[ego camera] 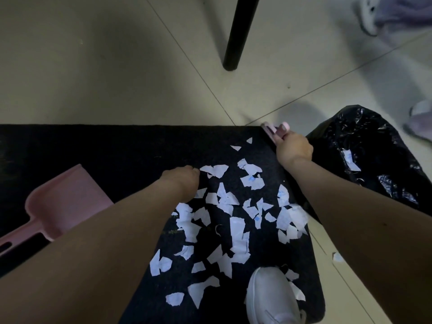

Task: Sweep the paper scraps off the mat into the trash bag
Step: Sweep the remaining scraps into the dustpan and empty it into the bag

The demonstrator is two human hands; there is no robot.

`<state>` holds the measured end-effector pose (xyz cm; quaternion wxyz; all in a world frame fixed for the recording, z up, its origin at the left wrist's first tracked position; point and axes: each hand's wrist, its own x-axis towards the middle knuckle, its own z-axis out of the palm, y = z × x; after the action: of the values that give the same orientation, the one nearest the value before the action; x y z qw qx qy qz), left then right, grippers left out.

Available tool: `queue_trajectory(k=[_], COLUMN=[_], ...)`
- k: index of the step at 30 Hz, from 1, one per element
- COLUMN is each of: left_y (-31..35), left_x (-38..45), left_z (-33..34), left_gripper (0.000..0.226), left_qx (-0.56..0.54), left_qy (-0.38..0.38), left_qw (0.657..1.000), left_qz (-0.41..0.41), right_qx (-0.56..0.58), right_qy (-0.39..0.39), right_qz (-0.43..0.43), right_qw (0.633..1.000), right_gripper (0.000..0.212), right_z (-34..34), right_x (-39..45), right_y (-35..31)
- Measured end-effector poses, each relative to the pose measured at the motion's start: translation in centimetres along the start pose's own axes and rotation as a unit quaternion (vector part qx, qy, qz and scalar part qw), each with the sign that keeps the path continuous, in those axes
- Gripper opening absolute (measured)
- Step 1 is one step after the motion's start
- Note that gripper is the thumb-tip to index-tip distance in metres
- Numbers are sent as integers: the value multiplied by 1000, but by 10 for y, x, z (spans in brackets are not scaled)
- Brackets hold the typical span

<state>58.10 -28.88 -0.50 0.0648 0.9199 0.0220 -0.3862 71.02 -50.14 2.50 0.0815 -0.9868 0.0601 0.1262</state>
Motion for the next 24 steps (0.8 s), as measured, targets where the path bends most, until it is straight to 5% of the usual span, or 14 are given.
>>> queue_trajectory(k=[9,17,24], left_y=[-6,-9,-10], left_x=[-2,-11,-9], left_z=[-3,-4,-2], left_gripper=[61,53,56], left_qx=[1,-7,-15], left_qy=[-3,-6,-17], left_qw=[1000,1000,1000], left_qz=[-19,-20,-13], right_qx=[-21,-13,-8], right_qy=[-101,51,-71], right_qz=[-196,-64,-102], right_qw=[975,997,992], right_gripper=[40,37,42], right_z=[19,-10,9], right_x=[-41,-20,1], right_y=[-23,-12,-31])
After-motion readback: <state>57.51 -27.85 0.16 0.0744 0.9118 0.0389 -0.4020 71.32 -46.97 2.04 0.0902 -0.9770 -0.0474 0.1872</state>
